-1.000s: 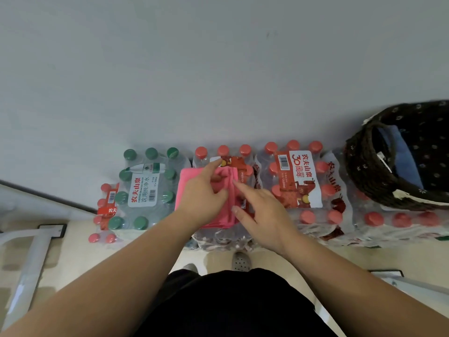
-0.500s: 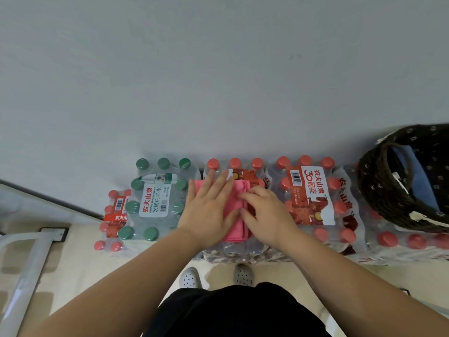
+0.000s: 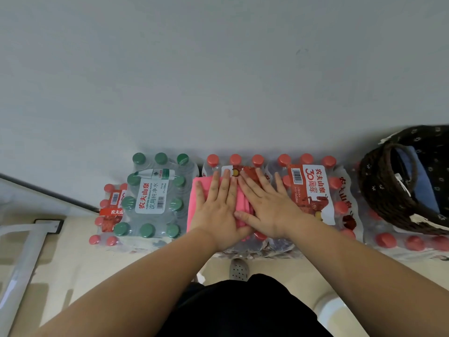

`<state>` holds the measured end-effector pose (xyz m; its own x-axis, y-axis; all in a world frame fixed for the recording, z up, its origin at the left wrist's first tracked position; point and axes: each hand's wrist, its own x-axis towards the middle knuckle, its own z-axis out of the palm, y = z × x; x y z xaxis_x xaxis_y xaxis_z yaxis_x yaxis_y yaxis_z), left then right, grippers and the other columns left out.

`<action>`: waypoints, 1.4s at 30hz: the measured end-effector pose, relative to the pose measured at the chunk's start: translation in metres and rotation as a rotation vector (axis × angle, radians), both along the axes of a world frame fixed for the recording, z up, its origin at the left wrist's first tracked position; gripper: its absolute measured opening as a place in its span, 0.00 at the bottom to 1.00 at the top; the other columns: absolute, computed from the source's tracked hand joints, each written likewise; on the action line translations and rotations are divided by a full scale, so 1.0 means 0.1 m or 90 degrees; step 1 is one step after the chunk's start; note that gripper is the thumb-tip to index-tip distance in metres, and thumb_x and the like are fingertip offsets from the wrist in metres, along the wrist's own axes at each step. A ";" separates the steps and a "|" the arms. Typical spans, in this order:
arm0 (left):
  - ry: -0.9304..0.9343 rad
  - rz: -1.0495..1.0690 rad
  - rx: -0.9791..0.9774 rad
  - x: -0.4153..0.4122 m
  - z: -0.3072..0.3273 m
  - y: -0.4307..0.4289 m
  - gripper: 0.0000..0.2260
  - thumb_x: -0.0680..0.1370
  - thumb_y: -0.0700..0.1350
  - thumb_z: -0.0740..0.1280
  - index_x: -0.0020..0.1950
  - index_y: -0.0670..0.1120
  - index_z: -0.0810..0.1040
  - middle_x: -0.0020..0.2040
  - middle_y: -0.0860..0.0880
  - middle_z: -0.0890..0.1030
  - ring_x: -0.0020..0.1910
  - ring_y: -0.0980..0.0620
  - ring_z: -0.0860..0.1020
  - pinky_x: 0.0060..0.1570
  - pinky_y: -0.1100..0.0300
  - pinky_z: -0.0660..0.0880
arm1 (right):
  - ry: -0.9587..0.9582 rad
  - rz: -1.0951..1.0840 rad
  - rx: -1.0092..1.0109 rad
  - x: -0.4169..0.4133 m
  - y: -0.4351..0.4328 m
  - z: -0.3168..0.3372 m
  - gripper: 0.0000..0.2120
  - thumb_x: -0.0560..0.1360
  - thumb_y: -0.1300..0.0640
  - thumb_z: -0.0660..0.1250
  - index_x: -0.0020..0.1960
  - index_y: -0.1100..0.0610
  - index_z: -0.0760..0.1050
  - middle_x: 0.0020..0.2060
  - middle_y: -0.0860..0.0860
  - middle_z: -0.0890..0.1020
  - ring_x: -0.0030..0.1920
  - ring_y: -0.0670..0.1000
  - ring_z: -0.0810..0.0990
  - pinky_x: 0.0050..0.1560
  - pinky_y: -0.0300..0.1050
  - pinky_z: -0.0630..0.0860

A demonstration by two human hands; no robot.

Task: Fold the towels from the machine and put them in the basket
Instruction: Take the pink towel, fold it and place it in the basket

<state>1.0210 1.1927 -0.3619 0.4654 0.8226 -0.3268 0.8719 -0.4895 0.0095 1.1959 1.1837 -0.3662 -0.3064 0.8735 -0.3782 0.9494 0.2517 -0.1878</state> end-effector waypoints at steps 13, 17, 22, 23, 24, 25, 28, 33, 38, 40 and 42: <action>-0.356 0.327 0.011 -0.83 0.11 -0.22 0.41 0.69 0.72 0.62 0.75 0.49 0.69 0.65 0.50 0.76 0.62 0.48 0.75 0.62 0.49 0.75 | 0.157 -0.034 0.177 -0.34 0.29 0.28 0.26 0.79 0.42 0.59 0.74 0.49 0.65 0.70 0.52 0.71 0.72 0.57 0.65 0.74 0.60 0.61; -0.266 0.335 -0.022 -0.79 0.17 -0.16 0.36 0.68 0.72 0.67 0.68 0.50 0.74 0.56 0.53 0.80 0.54 0.50 0.77 0.53 0.52 0.77 | 0.159 0.023 0.131 -0.37 0.37 0.21 0.16 0.82 0.52 0.58 0.67 0.43 0.74 0.55 0.48 0.75 0.59 0.54 0.71 0.63 0.54 0.68; -0.293 0.436 -0.147 -0.64 0.21 -0.10 0.32 0.65 0.65 0.76 0.62 0.49 0.76 0.51 0.52 0.80 0.48 0.50 0.79 0.50 0.50 0.78 | 0.219 -0.098 0.110 -0.17 0.27 0.22 0.13 0.80 0.52 0.61 0.63 0.47 0.75 0.56 0.50 0.77 0.56 0.55 0.76 0.55 0.51 0.74; -0.307 0.450 -0.158 -0.62 0.22 -0.08 0.31 0.65 0.61 0.78 0.63 0.49 0.76 0.51 0.52 0.80 0.49 0.50 0.79 0.51 0.51 0.78 | 0.238 -0.118 0.095 -0.13 0.24 0.23 0.12 0.79 0.53 0.62 0.61 0.47 0.75 0.56 0.49 0.78 0.55 0.54 0.77 0.53 0.51 0.75; -0.324 0.461 -0.163 -0.60 0.22 -0.06 0.32 0.65 0.57 0.79 0.65 0.49 0.75 0.52 0.52 0.80 0.49 0.50 0.79 0.51 0.52 0.78 | 0.257 -0.139 0.076 -0.08 0.20 0.25 0.10 0.78 0.53 0.64 0.59 0.47 0.76 0.54 0.48 0.79 0.53 0.53 0.78 0.50 0.49 0.76; -0.346 0.466 -0.164 -0.59 0.24 -0.02 0.33 0.65 0.53 0.79 0.68 0.49 0.74 0.53 0.53 0.79 0.49 0.50 0.79 0.50 0.54 0.78 | 0.274 -0.162 0.056 -0.03 0.15 0.26 0.08 0.77 0.54 0.66 0.56 0.47 0.76 0.50 0.47 0.80 0.50 0.52 0.79 0.47 0.46 0.75; -0.415 0.427 -0.147 -0.50 0.32 0.14 0.34 0.67 0.44 0.77 0.71 0.51 0.72 0.50 0.55 0.76 0.49 0.52 0.77 0.45 0.59 0.75 | 0.292 -0.239 -0.015 0.13 0.02 0.31 0.07 0.74 0.53 0.72 0.51 0.47 0.77 0.42 0.42 0.79 0.43 0.47 0.78 0.41 0.43 0.72; -0.424 0.308 -0.084 -0.31 0.34 0.51 0.30 0.70 0.41 0.73 0.71 0.53 0.72 0.47 0.54 0.77 0.49 0.50 0.79 0.47 0.59 0.75 | 0.246 -0.258 -0.009 0.31 -0.13 0.35 0.06 0.76 0.50 0.71 0.50 0.48 0.74 0.39 0.42 0.76 0.39 0.43 0.75 0.36 0.38 0.66; -0.281 0.211 0.005 -0.19 0.28 0.62 0.33 0.67 0.55 0.67 0.72 0.49 0.71 0.66 0.45 0.74 0.65 0.40 0.72 0.66 0.46 0.70 | 0.171 -0.200 0.207 0.22 -0.12 0.36 0.15 0.78 0.42 0.62 0.57 0.52 0.74 0.49 0.49 0.76 0.49 0.51 0.76 0.48 0.47 0.75; -0.238 0.152 -0.010 -0.15 0.32 0.55 0.42 0.65 0.64 0.68 0.76 0.49 0.65 0.73 0.46 0.69 0.71 0.41 0.68 0.70 0.44 0.66 | 0.163 -0.177 0.208 0.14 -0.05 0.35 0.25 0.76 0.40 0.64 0.68 0.52 0.70 0.62 0.52 0.74 0.61 0.54 0.73 0.63 0.53 0.72; -0.153 0.076 -0.049 -0.16 0.30 0.49 0.52 0.63 0.69 0.72 0.80 0.49 0.55 0.79 0.48 0.59 0.77 0.43 0.58 0.75 0.41 0.58 | 0.131 -0.158 0.124 0.11 0.05 0.32 0.37 0.75 0.39 0.67 0.78 0.49 0.57 0.75 0.51 0.63 0.74 0.56 0.62 0.75 0.57 0.61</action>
<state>1.0050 1.2413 -0.3317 0.4384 0.8534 -0.2821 0.8916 -0.3734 0.2560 1.2073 1.1889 -0.3343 -0.1291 0.9802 -0.1503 0.9331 0.0688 -0.3529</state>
